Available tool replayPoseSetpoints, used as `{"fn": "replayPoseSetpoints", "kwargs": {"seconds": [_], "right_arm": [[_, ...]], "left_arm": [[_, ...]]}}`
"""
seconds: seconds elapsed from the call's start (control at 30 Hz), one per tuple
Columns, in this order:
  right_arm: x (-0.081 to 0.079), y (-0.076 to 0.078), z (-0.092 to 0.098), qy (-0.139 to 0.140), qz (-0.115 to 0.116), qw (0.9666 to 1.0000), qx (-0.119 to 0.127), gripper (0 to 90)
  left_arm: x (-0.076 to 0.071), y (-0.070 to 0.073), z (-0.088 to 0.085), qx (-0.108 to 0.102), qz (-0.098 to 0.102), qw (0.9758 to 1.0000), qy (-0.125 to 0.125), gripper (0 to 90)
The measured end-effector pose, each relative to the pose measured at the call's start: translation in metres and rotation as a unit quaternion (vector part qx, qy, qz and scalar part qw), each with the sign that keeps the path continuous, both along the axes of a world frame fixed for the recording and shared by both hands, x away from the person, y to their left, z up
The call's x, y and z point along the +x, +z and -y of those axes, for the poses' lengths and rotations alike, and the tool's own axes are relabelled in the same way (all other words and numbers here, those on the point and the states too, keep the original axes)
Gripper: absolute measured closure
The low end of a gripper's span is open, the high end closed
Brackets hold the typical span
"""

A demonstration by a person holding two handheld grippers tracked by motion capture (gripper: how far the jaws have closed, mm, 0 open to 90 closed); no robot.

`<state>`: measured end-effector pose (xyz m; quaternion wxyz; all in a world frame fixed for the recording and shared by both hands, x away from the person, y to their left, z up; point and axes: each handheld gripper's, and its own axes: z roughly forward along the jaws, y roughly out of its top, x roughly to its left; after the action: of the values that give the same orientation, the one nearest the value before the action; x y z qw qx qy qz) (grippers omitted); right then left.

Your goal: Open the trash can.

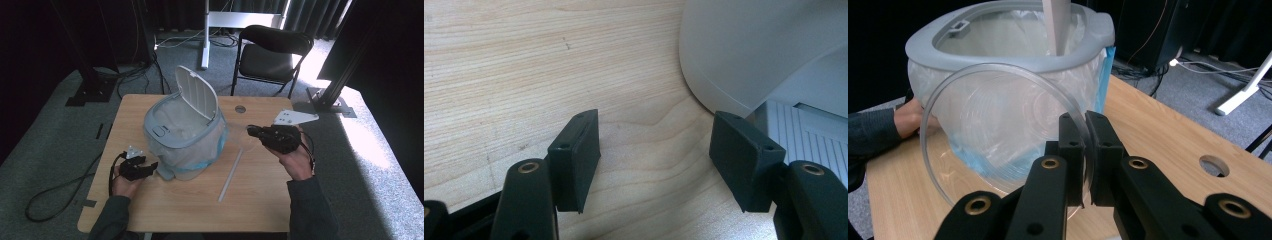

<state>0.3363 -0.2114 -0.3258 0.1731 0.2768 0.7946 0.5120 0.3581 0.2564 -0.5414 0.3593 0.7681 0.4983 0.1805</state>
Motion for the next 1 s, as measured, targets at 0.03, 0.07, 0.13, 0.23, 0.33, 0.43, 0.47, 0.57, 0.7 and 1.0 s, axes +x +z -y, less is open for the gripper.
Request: {"fn": "replayPoseSetpoints", "kwargs": {"seconds": [0.03, 0.07, 0.13, 0.23, 0.33, 0.43, 0.47, 0.57, 0.7, 1.0], "right_arm": [[0.0, 0.0, 0.0, 0.0, 0.0, 1.0, 0.0, 86.2], [0.001, 0.002, -0.001, 0.002, 0.001, 1.0, 0.004, 86.2], [0.001, 0.003, -0.001, 0.002, 0.001, 1.0, 0.003, 86.2], [0.001, 0.005, -0.003, 0.005, 0.005, 1.0, 0.003, 86.2], [0.001, 0.008, -0.005, 0.009, 0.007, 0.9999, 0.006, 86.2], [0.002, 0.009, -0.007, 0.01, 0.007, 0.9999, 0.008, 86.2], [0.002, 0.009, -0.008, 0.011, 0.008, 0.9999, 0.008, 86.2], [0.002, 0.011, -0.009, 0.012, 0.009, 0.9998, 0.01, 86.2], [0.002, 0.016, -0.011, 0.015, 0.013, 0.9997, 0.015, 86.2], [0.002, 0.023, -0.018, 0.029, 0.018, 0.9992, 0.02, 86.2]], "left_arm": [[0.0, 0.0, 0.0, 0.0, 0.0, 1.0, 0.0, 37.1], [0.0, 0.0, 0.0, 0.0, 0.0, 1.0, 0.0, 37.1], [0.0, 0.0, 0.0, -0.001, 0.0, 1.0, 0.0, 37.1], [0.0, 0.0, 0.0, -0.001, 0.0, 1.0, 0.0, 37.1], [0.0, 0.0, 0.0, -0.001, 0.0, 1.0, 0.0, 37.0], [0.0, 0.0, 0.0, -0.002, 0.0, 1.0, 0.0, 37.0], [0.0, 0.0, 0.0, -0.002, 0.0, 1.0, 0.0, 37.0], [0.0, 0.0, 0.0, -0.002, 0.0, 1.0, 0.0, 37.0], [0.0, 0.0, 0.0, -0.002, 0.0, 1.0, 0.0, 37.0], [0.0, 0.0, 0.0, -0.002, 0.0, 1.0, 0.0, 37.1]]}}
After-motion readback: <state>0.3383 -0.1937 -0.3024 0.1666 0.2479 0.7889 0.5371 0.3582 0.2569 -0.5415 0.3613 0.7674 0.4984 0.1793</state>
